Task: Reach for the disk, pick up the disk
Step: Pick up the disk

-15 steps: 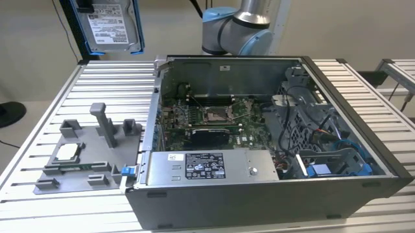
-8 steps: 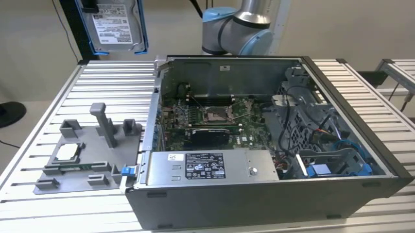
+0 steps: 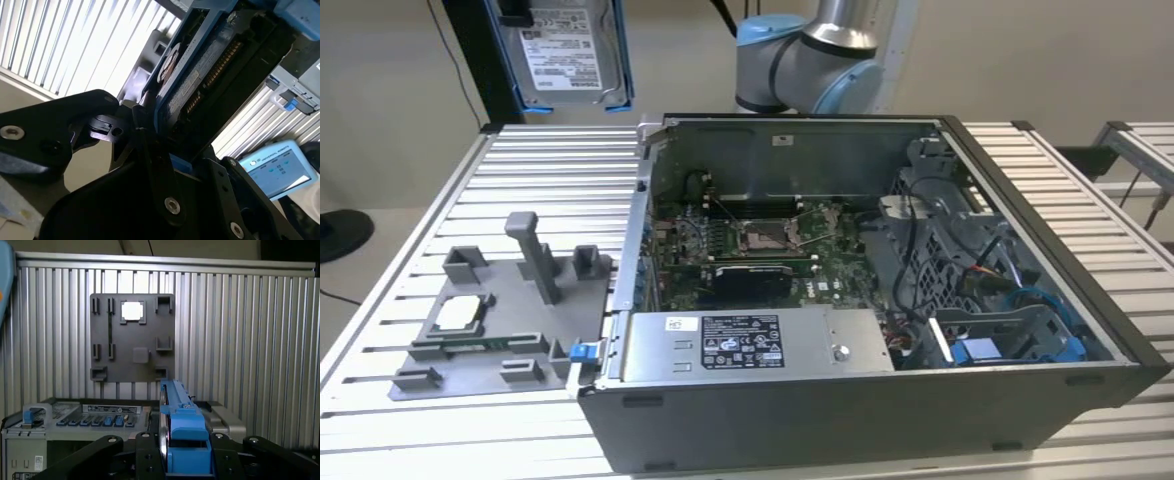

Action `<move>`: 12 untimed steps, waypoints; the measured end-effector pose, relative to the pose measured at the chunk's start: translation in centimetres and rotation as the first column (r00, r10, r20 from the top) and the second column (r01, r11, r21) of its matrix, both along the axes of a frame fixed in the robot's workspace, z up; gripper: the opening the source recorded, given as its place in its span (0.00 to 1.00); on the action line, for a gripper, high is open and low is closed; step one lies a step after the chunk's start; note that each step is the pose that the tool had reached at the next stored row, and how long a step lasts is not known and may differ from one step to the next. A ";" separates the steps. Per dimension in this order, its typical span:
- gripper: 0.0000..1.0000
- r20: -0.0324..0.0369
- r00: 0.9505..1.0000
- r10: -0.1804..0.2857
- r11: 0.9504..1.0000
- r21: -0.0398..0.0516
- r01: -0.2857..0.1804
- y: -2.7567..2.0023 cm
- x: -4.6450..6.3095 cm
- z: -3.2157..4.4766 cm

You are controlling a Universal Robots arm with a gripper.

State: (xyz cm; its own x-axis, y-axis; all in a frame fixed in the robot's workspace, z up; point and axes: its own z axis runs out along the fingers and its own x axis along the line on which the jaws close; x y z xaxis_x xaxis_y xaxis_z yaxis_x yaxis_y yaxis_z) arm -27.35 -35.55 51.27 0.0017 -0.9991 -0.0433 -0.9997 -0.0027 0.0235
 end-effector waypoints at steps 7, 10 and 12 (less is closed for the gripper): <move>0.00 0.000 1.000 0.000 1.000 0.000 0.000 0.00 1.0 0.00; 0.00 0.000 1.000 0.000 1.000 0.000 0.000 0.00 1.4 0.00; 0.00 0.000 1.000 0.000 1.000 0.000 0.000 0.00 1.6 -0.01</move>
